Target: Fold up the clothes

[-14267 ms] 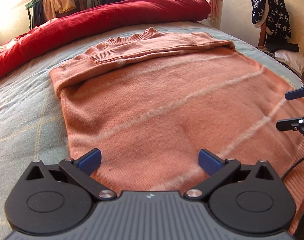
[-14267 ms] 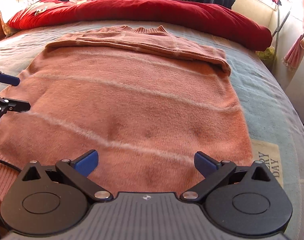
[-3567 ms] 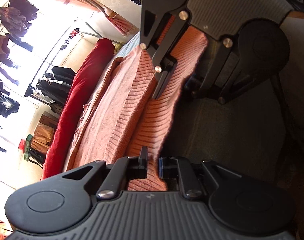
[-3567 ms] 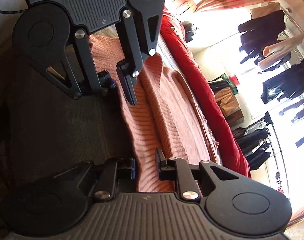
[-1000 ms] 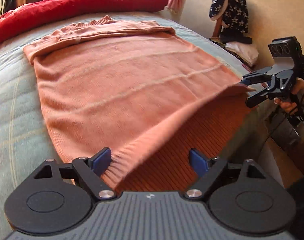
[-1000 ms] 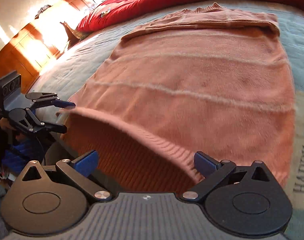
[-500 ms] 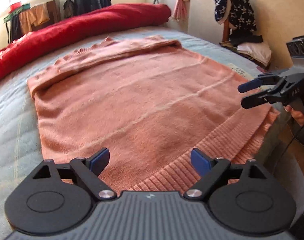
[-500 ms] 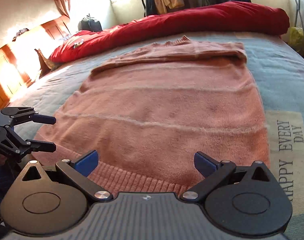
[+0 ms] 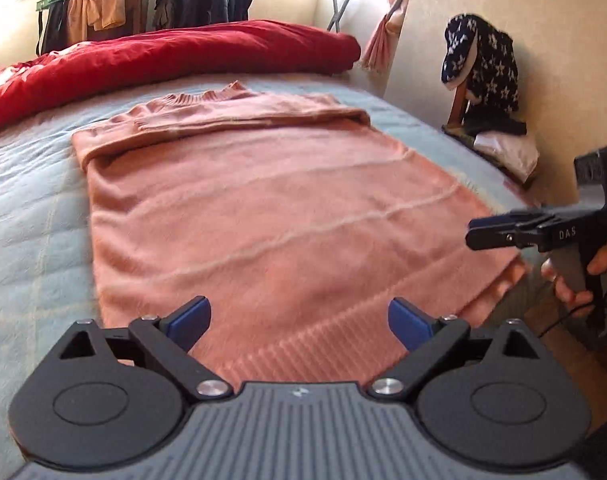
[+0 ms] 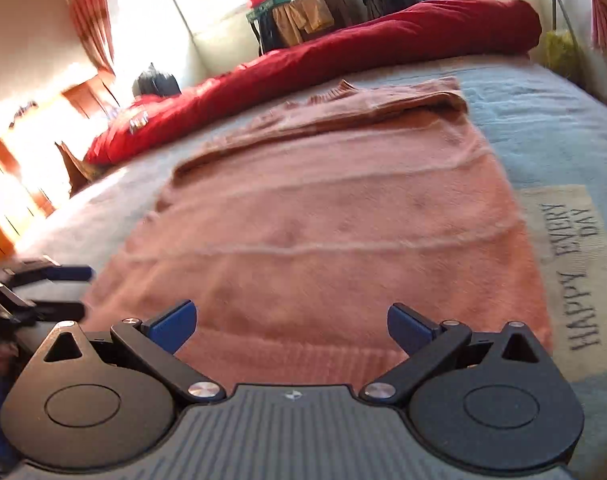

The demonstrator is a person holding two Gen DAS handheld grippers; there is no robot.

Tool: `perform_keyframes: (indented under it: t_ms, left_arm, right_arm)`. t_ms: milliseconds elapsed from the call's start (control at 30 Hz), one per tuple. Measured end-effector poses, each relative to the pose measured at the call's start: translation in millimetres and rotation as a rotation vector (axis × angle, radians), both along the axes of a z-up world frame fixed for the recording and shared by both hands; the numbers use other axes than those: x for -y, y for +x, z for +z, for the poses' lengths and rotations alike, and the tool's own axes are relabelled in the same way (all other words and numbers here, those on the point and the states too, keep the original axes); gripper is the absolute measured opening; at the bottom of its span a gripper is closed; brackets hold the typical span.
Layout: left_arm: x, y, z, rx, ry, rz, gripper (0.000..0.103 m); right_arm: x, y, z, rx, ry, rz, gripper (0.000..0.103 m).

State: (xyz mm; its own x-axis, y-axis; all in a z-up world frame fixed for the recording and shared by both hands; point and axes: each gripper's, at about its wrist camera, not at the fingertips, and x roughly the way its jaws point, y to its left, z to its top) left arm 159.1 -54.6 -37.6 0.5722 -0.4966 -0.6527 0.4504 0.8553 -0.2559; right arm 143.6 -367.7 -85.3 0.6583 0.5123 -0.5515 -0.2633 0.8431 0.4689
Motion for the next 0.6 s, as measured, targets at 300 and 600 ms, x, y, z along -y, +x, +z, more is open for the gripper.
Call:
perform_keyframes:
  t_ms: [300, 600]
  left_arm:
    - [-29.1, 56.2, -46.9, -0.274, -0.297, 0.139, 0.096]
    - [-76.7, 102.4, -11.5, -0.202, -0.326, 0.242, 0.098]
  right_arm:
    - [48.1, 33.9, -28.3, -0.126, 0.288, -0.035, 0.103]
    - [75.5, 67.6, 2.9, -0.103, 0.235, -0.040, 0.103]
